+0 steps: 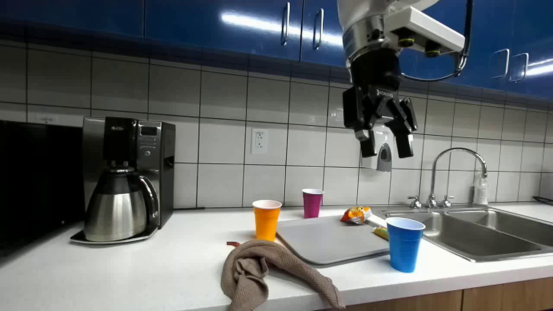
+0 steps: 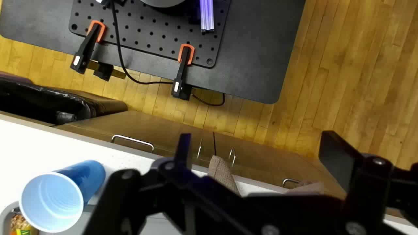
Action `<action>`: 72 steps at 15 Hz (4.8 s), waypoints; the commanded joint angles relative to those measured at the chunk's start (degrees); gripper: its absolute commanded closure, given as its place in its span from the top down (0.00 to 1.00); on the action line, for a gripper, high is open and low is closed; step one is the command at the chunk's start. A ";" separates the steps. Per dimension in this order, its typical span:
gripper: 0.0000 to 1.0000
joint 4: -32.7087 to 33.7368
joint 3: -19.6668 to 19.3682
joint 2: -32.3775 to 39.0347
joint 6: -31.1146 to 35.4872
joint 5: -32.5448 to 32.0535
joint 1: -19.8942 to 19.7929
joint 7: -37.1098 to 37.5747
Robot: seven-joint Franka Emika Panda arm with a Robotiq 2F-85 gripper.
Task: Move the cups onto the tray
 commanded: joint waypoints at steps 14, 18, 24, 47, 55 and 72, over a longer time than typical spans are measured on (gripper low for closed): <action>1.00 0.15 0.31 0.09 -0.18 0.14 -0.39 -0.17; 1.00 0.15 0.31 0.09 -0.18 0.14 -0.39 -0.17; 1.00 0.15 0.31 0.09 -0.18 0.14 -0.39 -0.17; 1.00 -2.28 -9.74 9.82 21.79 -11.14 -8.38 -9.36; 1.00 -1.91 -10.87 17.61 32.40 -14.12 -12.47 -6.93; 1.00 -1.08 -11.57 28.28 39.27 -18.76 -15.63 -1.56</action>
